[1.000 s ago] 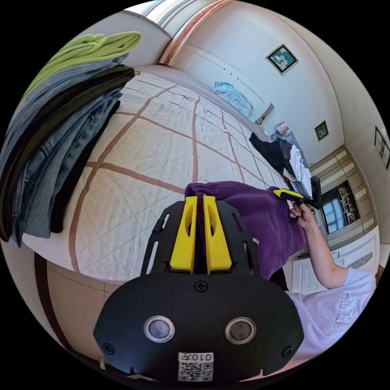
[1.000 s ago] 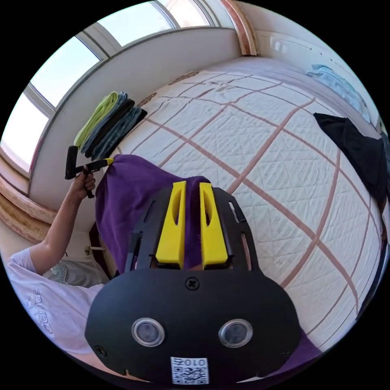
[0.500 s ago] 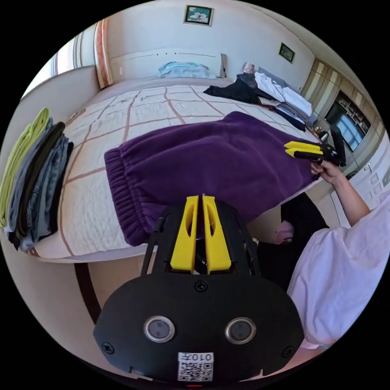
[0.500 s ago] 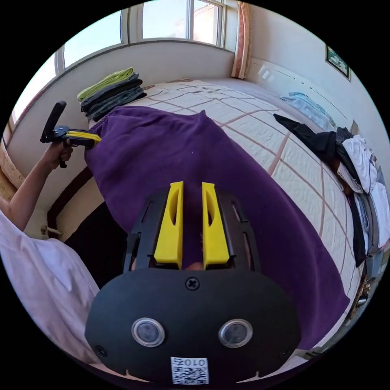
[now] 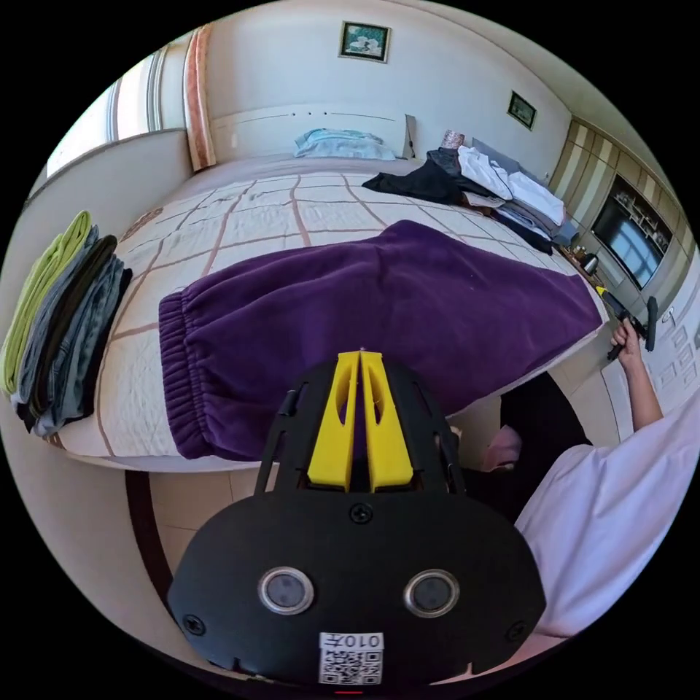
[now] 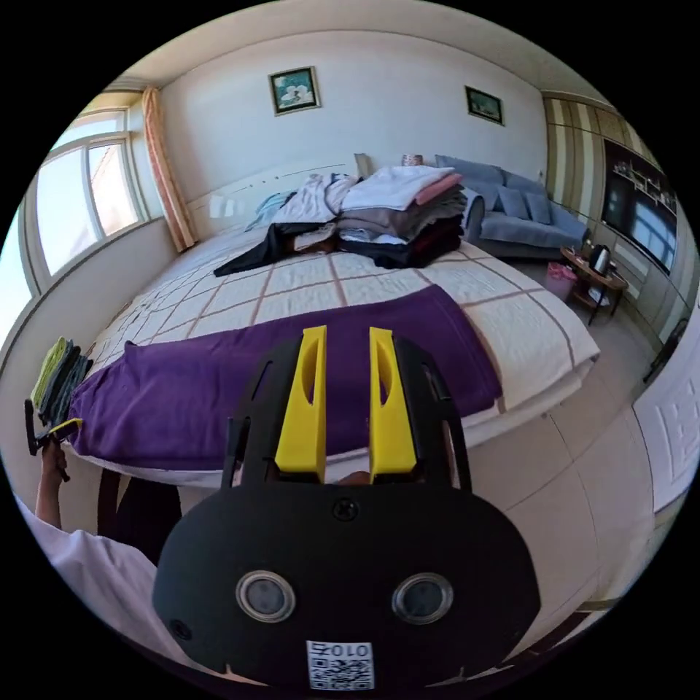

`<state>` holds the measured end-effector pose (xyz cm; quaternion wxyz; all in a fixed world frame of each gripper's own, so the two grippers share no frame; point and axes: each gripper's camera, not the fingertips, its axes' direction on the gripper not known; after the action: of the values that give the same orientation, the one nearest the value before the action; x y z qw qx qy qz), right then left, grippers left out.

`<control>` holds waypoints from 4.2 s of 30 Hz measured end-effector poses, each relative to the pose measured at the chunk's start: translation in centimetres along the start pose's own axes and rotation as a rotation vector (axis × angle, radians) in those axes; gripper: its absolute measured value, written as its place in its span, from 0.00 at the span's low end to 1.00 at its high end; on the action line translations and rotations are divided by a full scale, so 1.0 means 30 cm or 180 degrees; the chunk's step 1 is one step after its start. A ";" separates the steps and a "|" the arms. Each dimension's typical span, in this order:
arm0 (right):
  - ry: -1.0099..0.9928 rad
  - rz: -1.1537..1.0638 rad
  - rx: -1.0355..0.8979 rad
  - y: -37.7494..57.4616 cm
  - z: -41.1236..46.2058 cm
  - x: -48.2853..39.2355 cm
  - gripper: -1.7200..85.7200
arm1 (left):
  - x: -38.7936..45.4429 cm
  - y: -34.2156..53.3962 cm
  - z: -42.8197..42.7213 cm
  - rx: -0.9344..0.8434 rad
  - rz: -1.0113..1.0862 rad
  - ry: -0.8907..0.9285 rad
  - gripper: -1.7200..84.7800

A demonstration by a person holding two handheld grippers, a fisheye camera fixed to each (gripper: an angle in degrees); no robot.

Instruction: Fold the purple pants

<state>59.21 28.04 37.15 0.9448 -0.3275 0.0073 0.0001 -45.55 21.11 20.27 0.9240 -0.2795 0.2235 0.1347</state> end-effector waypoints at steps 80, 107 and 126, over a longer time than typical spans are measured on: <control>0.0114 -0.3474 -0.0173 0.490 0.004 -0.934 0.14 | 0.192 -0.168 0.238 -0.0440 -0.0299 0.1282 0.16; -0.1746 -0.2914 -0.0242 0.112 -0.189 -0.745 0.14 | -0.071 0.172 -0.054 0.0384 -0.0375 0.1146 0.13; -0.1461 -0.2939 -0.1247 -0.015 0.167 -1.104 0.15 | -0.637 0.790 -0.092 0.1458 -0.2738 0.1068 0.21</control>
<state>26.18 30.94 41.83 0.7454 -0.4580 -0.3434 -0.3417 -71.85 36.29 16.73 0.8848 -0.1543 0.2573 -0.3567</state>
